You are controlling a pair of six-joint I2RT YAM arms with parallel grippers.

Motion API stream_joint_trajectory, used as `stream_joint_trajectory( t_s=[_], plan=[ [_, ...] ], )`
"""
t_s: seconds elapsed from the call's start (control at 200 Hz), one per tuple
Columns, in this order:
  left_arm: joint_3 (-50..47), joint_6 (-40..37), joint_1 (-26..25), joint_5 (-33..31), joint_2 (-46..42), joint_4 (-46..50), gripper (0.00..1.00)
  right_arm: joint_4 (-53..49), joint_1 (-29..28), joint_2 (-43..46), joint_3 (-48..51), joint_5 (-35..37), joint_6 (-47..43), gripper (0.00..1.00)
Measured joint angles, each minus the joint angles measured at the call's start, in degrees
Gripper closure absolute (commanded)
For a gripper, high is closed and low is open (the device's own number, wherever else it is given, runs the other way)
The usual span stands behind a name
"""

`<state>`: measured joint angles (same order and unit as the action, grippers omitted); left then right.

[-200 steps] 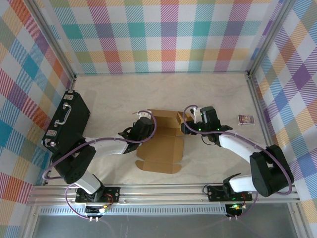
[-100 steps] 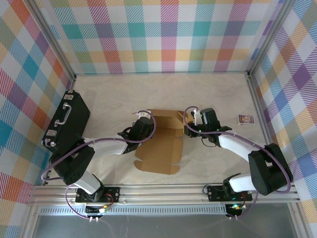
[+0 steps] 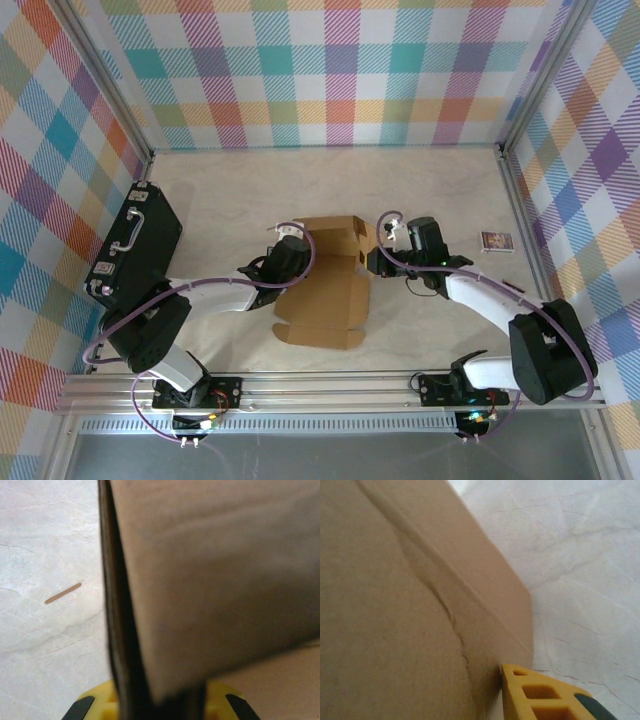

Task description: Fold the paper box

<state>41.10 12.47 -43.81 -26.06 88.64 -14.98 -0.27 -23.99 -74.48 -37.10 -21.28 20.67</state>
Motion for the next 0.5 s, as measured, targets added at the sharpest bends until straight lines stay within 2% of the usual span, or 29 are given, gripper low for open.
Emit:
stream_joint_trajectory(
  t_s=[0.23,0.29,0.365,0.5],
  plan=[
    [0.2,0.0,-0.2,0.0,0.0,0.0,1.0,1.5,0.0,-0.5,0.4,0.6,0.0,0.71],
    [0.3,0.0,-0.2,0.0,0.0,0.4,1.0,2.8,0.0,-1.9,0.6,0.1,0.1,0.68],
    [0.3,0.0,-0.2,0.0,0.0,1.1,1.0,5.0,0.0,-3.8,0.6,-1.6,0.3,0.58],
    [0.5,0.2,-0.3,0.0,0.0,1.4,1.0,8.5,0.0,-4.5,1.0,-5.2,-0.2,0.57]
  ],
)
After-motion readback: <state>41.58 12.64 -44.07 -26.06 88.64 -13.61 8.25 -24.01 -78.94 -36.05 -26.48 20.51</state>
